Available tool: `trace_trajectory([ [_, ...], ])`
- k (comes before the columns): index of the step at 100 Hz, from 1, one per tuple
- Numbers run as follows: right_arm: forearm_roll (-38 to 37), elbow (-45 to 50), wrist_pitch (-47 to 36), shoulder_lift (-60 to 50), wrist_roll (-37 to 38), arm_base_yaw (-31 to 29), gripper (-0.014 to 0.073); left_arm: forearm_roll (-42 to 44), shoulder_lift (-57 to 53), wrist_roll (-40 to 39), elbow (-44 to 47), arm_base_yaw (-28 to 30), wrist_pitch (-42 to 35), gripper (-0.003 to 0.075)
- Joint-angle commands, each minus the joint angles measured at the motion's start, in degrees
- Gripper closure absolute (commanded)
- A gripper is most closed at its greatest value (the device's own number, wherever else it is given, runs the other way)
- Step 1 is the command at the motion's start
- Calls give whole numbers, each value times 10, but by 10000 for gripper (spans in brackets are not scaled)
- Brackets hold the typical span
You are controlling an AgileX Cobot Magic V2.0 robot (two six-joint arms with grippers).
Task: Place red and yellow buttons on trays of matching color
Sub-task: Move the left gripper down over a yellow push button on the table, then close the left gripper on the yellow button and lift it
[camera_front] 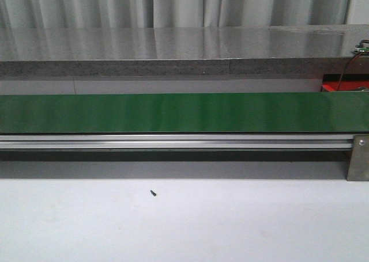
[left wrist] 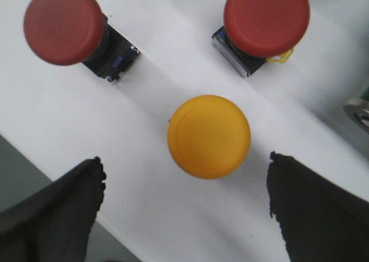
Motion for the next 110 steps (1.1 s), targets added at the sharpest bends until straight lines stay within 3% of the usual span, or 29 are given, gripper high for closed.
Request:
trace_trajectory([
  [1,-4,-11,-48,-10,-1,1,660,2,3,-1,-22,1,-32,176],
  [33,-4,-11,-48,-10,-1,1,660,-23,62,8,-53,-10,-49,176],
  [89,-4,-11,-48,-10,-1,1,660,-21,63,8,-74,-23,-38,178],
  [110,-4,-11,-48,-10,-1,1,660,-11,63,8,-74,-23,-25,314],
])
